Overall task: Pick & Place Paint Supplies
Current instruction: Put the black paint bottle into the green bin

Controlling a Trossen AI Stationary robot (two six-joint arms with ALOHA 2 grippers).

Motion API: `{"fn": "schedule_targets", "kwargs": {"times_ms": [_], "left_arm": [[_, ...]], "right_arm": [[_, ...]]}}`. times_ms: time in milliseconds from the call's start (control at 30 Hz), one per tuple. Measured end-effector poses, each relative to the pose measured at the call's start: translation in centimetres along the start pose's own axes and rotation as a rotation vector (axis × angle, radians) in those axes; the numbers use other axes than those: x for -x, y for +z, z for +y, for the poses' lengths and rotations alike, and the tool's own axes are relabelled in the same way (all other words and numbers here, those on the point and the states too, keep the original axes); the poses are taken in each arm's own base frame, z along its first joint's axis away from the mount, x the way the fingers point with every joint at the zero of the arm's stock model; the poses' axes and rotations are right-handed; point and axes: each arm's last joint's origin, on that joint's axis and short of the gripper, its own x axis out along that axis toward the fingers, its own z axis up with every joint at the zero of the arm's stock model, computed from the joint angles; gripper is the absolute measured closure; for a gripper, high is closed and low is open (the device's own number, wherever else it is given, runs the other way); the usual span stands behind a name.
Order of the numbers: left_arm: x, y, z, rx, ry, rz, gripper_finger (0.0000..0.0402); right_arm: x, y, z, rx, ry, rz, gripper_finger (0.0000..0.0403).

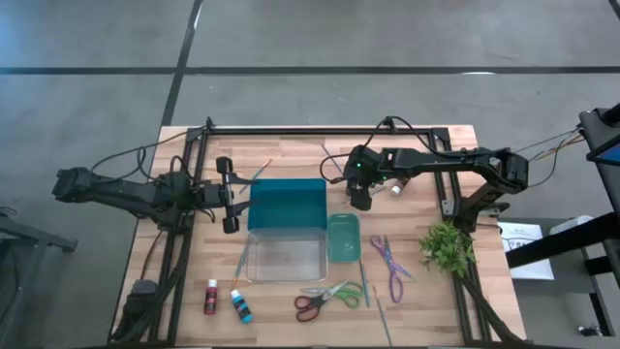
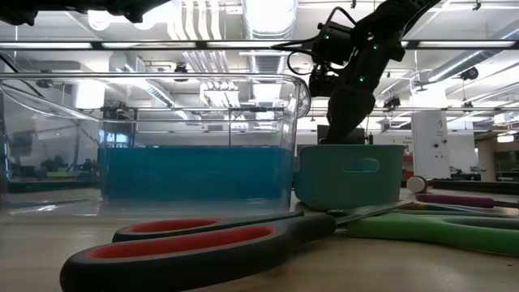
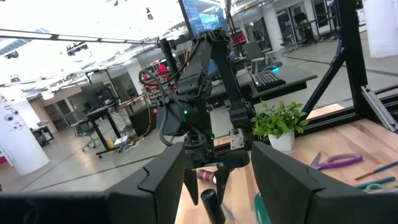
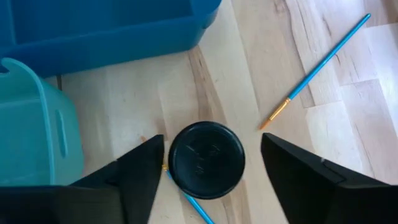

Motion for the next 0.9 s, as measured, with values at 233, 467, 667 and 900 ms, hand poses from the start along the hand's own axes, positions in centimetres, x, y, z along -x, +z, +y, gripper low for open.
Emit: {"fn": "schedule_targets", "kwargs": {"times_ms": [233, 467, 667, 900], "left_arm": [[0.0, 0.0, 0.0, 0.000, 0.000, 0.001, 0.0209], [0.0, -0.1, 0.0, -0.001, -0.002, 0.005, 0.0209], [0.0, -0.1, 0.0, -0.002, -0.002, 0.006, 0.0209], [-0.4, -0.2, -0.1, -0.011, 0.020, 0.012, 0.0209]], "right_arm": [[0.1, 0.2, -0.1, 0.001, -0.001, -0.027, 0.0237], [1.4, 0.5, 0.0, -0.006, -0.002, -0.071, 0.0282], [4.9, 0.9, 0.2, -0.036, 0.017, -0.200, 0.0282], [11.4, 2.2, 2.9, 0.016, 0.133, -0.607, 0.0282]]}}
